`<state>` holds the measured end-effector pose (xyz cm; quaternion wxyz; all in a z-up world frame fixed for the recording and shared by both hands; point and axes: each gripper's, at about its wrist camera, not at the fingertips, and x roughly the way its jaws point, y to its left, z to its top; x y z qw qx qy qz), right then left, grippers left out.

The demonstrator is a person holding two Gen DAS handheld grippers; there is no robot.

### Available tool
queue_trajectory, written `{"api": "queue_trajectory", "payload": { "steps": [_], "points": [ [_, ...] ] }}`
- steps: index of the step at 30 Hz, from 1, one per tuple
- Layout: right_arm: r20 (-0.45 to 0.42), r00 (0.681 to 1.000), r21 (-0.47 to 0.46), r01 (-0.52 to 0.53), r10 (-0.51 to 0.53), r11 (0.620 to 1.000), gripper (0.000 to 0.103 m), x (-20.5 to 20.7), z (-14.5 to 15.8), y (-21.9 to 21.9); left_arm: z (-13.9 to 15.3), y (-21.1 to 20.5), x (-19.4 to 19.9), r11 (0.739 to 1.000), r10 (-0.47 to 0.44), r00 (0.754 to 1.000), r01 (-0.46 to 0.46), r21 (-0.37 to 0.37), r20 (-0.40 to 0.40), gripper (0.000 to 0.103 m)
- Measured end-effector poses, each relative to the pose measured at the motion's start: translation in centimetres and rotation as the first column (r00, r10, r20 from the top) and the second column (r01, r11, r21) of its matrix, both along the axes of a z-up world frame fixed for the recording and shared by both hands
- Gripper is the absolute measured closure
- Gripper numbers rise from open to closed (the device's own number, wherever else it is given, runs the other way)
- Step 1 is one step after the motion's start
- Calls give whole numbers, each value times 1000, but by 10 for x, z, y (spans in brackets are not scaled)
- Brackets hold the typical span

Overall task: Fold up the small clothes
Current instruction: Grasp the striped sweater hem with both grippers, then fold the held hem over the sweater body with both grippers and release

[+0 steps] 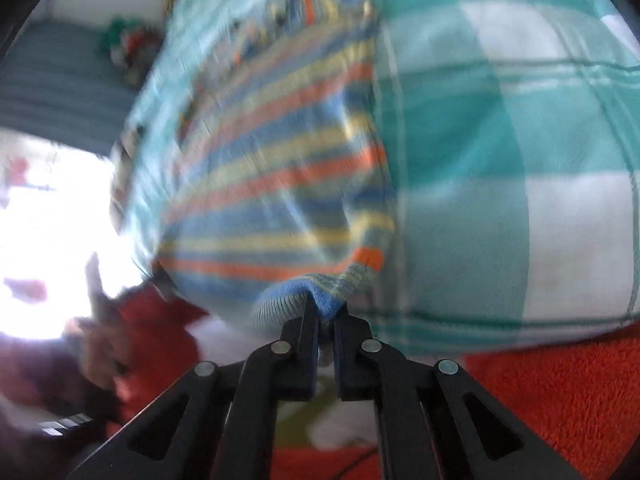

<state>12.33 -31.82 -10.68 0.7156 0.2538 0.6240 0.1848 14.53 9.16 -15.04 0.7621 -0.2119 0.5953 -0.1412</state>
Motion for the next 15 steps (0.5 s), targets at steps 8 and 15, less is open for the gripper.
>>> {"api": "queue_trajectory", "payload": {
  "steps": [8, 15],
  "points": [
    [153, 967, 81, 194, -205, 978, 97, 148, 8, -14, 21, 24, 166, 990, 128, 987, -120, -78, 95, 100],
    [94, 947, 96, 298, -306, 950, 97, 266, -17, -28, 6, 19, 279, 990, 140, 989, -138, -43, 49, 100]
  ]
}}
